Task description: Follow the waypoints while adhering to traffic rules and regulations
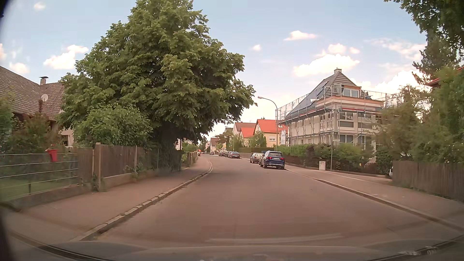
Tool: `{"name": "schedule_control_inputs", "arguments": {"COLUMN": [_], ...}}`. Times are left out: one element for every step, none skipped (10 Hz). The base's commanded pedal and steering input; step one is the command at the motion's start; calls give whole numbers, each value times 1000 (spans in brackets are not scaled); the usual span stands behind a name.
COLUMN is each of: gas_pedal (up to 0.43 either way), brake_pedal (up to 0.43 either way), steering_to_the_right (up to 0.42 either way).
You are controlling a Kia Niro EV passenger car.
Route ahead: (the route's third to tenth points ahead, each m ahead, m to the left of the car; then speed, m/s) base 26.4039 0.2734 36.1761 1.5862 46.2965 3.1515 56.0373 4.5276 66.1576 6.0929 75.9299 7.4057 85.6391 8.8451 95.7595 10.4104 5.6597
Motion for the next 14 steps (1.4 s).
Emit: {"name": "schedule_control_inputs", "arguments": {"gas_pedal": [150,150,150,150,150,59,0,0,0,0,0,0,0,47], "brake_pedal": [24,18,18,24,24,18,18,18,18,24,18,18,18,18], "steering_to_the_right": [1,1,1,0,-1,-1,-2,-2,-4,-5,-10,-18,-18,-17]}}
